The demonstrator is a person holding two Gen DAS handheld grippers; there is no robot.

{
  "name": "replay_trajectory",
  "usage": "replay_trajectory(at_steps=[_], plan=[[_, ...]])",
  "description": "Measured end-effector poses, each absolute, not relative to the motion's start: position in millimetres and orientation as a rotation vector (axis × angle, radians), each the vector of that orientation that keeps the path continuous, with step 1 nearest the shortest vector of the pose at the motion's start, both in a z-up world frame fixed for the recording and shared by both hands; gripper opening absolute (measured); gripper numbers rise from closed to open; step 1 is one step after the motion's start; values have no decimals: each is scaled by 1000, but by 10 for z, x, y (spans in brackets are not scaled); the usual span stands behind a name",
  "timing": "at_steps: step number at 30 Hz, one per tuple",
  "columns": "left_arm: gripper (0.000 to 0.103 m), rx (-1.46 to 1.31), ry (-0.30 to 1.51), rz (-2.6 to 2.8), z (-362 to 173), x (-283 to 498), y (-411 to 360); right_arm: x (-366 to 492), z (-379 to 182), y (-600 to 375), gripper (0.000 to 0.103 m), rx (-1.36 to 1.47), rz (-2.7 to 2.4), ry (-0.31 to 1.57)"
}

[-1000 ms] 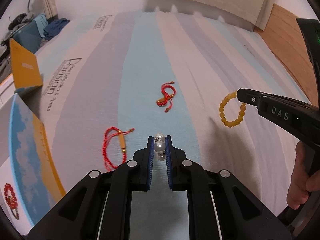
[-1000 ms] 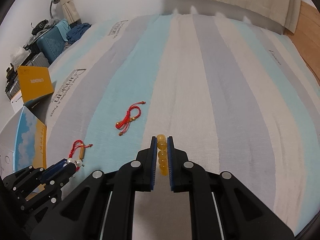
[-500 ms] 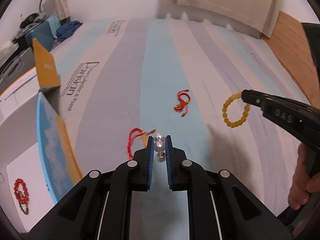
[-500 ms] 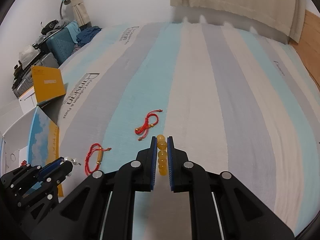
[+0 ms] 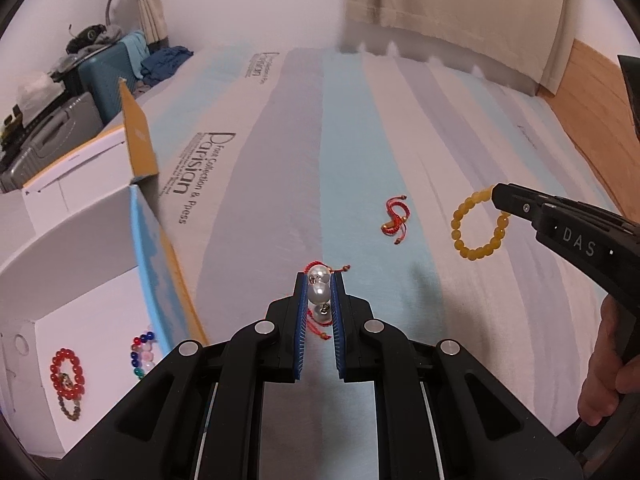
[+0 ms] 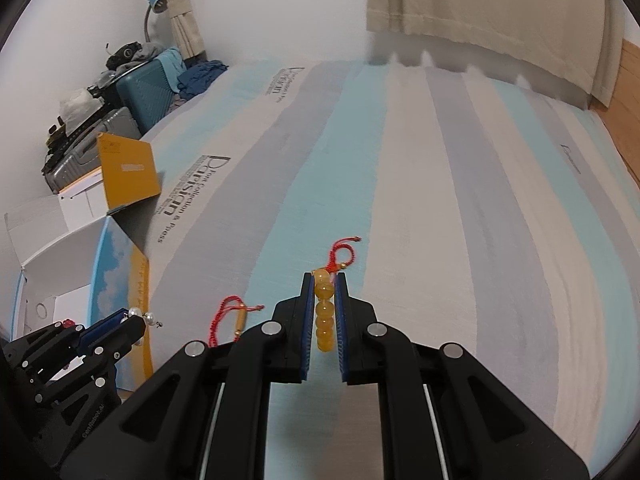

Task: Organize jewelry
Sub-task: 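Lift the pearl earrings in the left tool while the right tool lifts the yellow bracelet toward the box, then carry the pearl earrings in the left tool while the right tool carries the yellow bracelet into the box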

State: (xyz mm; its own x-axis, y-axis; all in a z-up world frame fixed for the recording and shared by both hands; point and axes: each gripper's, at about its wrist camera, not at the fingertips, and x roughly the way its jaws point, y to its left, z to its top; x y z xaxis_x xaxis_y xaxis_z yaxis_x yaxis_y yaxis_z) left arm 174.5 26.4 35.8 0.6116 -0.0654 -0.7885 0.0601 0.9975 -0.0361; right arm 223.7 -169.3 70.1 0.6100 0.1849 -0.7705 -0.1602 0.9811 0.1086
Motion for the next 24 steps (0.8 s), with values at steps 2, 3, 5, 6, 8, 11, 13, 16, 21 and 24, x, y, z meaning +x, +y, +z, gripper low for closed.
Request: replay_trajectory(at_steps=[2, 3, 5, 6, 8, 11, 13, 16, 21, 24], plan=[[11, -8, 902, -69, 395, 1715, 309, 2218, 725, -1644, 9, 26, 210, 888], [11, -8, 898, -65, 416, 1695, 338, 2209, 737, -1612, 9, 24, 215, 886], [11, -9, 889, -58, 463, 1657, 389, 2193, 768, -1537, 9, 18, 228, 880], [11, -11, 887, -55, 480, 1645, 423, 2188, 787, -1506, 9, 15, 234, 877], [11, -21, 890, -50, 497, 1629, 483, 2167, 822, -1428, 9, 9, 249, 871], [11, -36, 892, -27, 517, 1609, 609, 2139, 879, -1306, 9, 3, 273, 859], [11, -42, 891, -12, 541, 1580, 693, 2124, 914, -1240, 9, 2, 286, 851], [11, -44, 883, 8, 594, 1515, 816, 2080, 962, -1089, 9, -10, 311, 839], [11, -58, 871, 50, 670, 1400, 1068, 2000, 1025, -830, 9, -24, 353, 826], [11, -67, 872, 75, 681, 1355, 1212, 1960, 1058, -672, 9, -25, 381, 816]])
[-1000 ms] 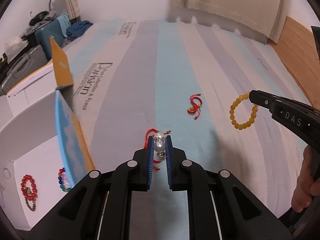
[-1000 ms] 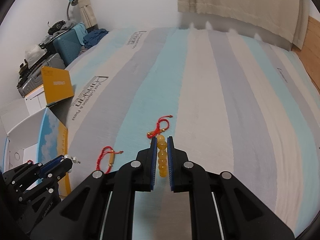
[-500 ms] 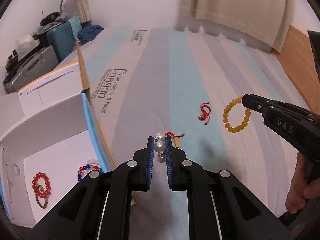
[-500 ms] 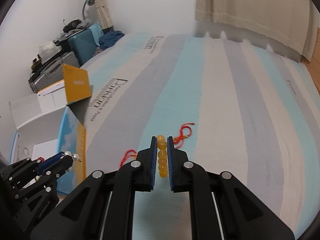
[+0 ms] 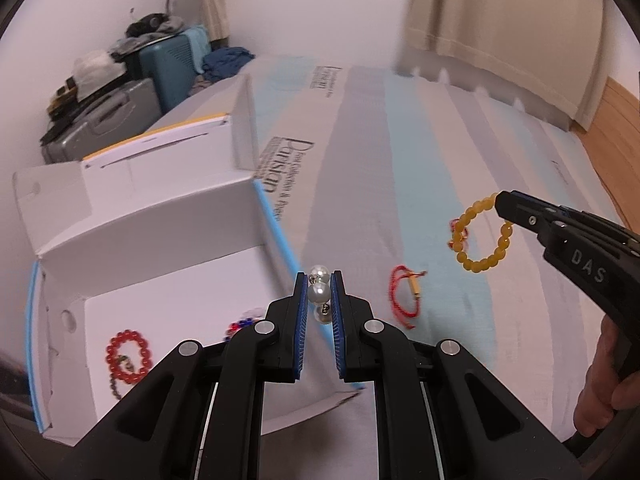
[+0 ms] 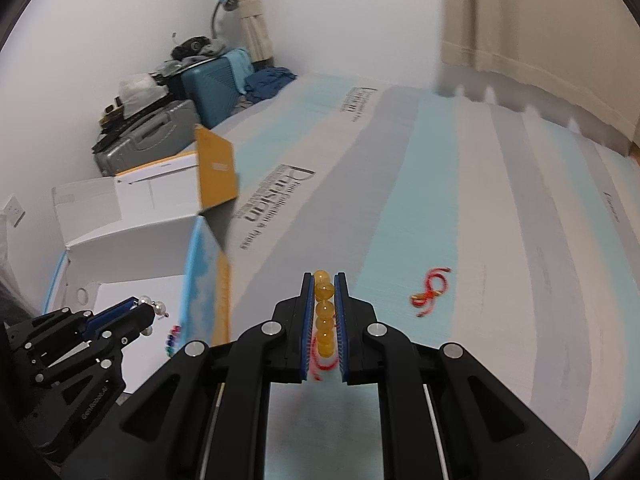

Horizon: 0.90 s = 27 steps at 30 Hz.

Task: Organize jewelry
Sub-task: 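Carry the pearl earrings in the left tool while the right tool carries the yellow bracelet into the box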

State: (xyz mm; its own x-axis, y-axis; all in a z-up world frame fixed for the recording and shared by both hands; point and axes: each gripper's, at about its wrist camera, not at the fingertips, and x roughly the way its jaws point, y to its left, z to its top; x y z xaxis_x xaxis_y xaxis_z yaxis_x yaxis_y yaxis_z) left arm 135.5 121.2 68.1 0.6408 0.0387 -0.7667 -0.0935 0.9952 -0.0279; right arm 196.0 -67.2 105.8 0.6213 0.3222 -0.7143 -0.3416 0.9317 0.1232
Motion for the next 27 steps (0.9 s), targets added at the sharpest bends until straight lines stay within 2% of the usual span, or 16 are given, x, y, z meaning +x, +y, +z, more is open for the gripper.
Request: replay_trajectory(at_steps=[19, 27], plan=[[11, -129, 898, 245, 602, 1068, 2278, 1603, 1104, 589, 9, -107, 602, 788], [11, -153, 917, 317, 518, 896, 2671, 1548, 901, 1063, 9, -150, 687, 844]])
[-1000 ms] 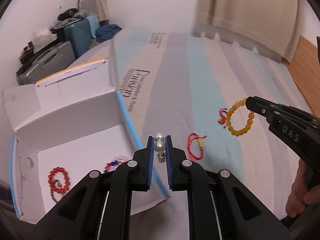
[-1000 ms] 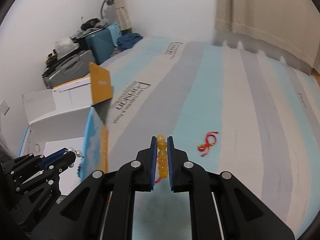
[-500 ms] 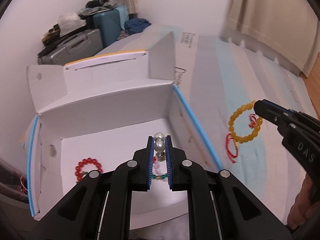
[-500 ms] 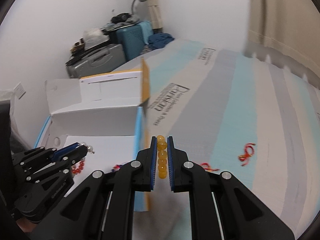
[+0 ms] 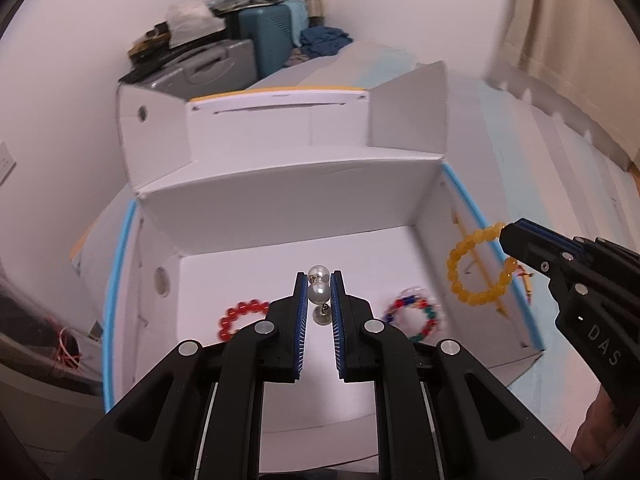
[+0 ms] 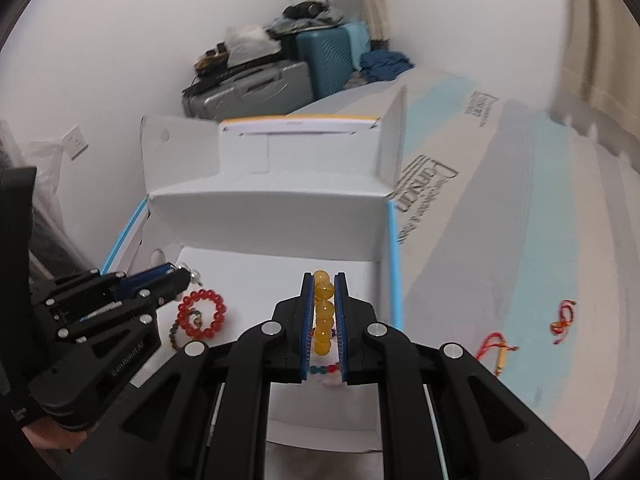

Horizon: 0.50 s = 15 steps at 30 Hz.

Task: Organize jewelry
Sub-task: 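Carry the pearl earrings in the left tool while the right tool carries the yellow bracelet into the box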

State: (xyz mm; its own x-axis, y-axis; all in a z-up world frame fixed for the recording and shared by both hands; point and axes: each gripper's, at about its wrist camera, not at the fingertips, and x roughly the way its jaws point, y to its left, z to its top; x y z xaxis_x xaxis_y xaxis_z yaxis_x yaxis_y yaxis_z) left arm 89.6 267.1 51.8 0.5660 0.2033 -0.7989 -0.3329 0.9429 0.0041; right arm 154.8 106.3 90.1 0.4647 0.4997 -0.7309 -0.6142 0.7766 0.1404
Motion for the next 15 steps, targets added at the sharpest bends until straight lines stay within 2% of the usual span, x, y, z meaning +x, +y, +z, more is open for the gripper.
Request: replay_trajectory(at_steps=[15], plan=[[11, -229, 1055, 381, -27, 906, 3156, 1596, 357, 1464, 9, -234, 717, 984]])
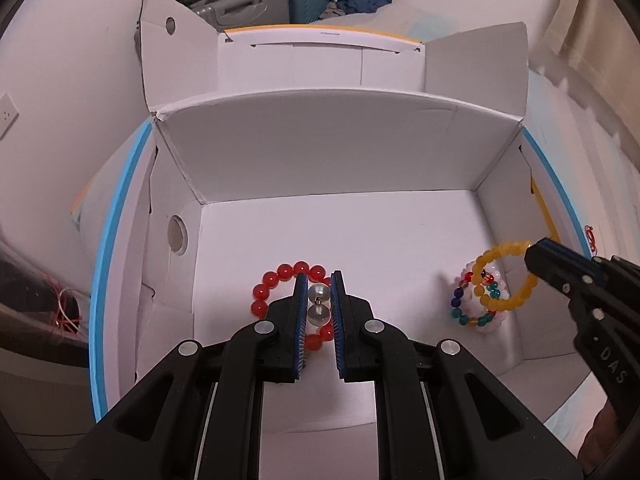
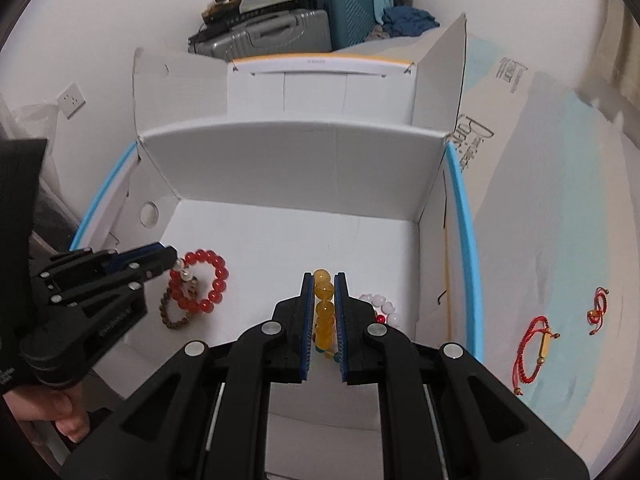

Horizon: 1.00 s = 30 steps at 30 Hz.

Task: Organize jewelry
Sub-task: 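Carry the pearl earrings in the left tool while the right tool carries the yellow bracelet into the box, then open the left tool over the red bracelet while the right tool releases the yellow bracelet in the box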

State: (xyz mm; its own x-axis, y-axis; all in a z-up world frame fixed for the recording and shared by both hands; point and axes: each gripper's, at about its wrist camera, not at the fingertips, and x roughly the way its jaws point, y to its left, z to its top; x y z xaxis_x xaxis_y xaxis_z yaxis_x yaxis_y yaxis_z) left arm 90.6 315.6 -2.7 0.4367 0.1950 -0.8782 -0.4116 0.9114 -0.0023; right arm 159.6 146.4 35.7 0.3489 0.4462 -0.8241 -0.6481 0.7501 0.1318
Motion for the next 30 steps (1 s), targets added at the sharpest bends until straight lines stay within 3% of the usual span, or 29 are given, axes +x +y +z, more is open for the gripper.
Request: replay_trajectory(at_steps=[30], plan=[[13, -200, 1137, 428, -172, 853, 3162, 1602, 43, 1574, 12, -297, 693, 1070]])
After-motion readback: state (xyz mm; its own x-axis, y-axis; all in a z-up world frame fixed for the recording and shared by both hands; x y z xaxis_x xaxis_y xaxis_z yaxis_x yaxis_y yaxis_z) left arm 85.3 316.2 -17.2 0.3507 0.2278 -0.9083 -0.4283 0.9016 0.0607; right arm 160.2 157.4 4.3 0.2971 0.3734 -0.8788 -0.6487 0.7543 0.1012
